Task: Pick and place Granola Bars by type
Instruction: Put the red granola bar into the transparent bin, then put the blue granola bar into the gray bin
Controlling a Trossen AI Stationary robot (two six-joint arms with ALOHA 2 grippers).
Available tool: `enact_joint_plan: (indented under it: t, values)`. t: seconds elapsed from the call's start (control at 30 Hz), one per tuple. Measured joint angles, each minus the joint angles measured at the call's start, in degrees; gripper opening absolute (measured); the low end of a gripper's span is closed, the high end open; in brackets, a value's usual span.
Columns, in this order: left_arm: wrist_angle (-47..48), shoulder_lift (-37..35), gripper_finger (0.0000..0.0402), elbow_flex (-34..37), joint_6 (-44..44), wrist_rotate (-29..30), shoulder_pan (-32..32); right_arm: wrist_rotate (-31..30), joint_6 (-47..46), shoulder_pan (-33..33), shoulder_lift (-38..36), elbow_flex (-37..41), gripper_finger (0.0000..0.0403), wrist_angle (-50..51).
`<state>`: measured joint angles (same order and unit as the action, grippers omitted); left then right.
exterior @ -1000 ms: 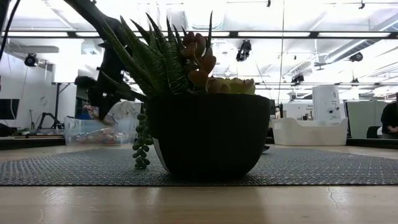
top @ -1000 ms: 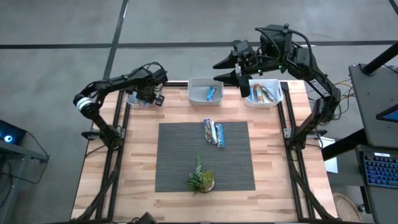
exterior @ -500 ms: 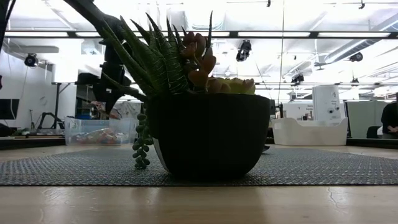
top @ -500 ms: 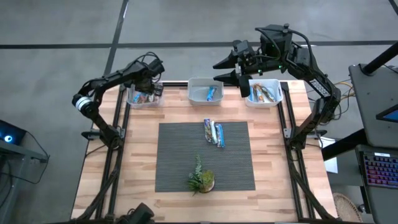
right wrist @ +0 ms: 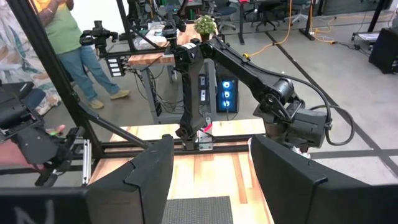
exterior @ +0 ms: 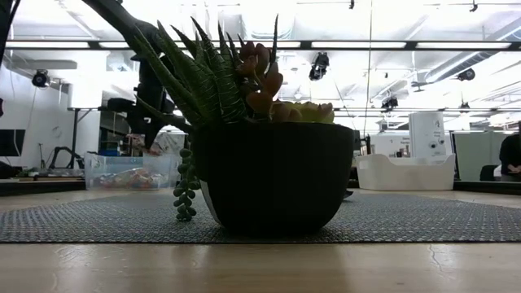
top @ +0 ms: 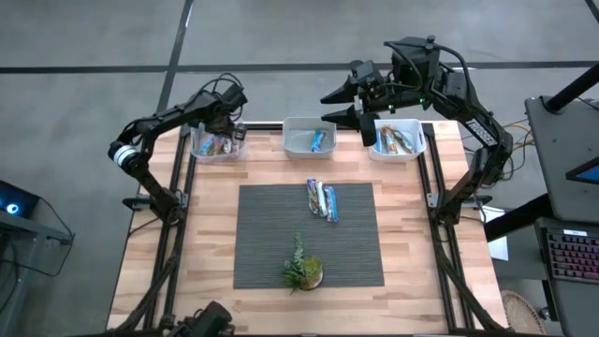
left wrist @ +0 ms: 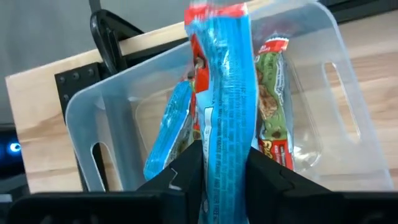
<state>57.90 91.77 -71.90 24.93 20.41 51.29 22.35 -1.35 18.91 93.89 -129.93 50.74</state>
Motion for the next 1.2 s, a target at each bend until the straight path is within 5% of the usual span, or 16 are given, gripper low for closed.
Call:
enact_joint_plan:
  t: [0.6, 0.87, 1.2]
  values:
    - [1.1, 0.0, 0.0123, 0.0, 0.6, -2.1, 0.0, 0.0, 0.1, 0.0, 0.0, 0.0, 0.0205, 0.0]
    - [1.6, -0.9, 0.0014, 0.0, 1.7, -8.9, -2.5, 0.0, 0.2, 0.0, 0.0, 0.0, 0.0205, 0.0]
    - [0.2, -9.4, 0.0, -2.5, 3.8, -17.7, -12.7, 0.0, 1.0, 0.0, 0.0, 0.0, 0.0205, 1.0]
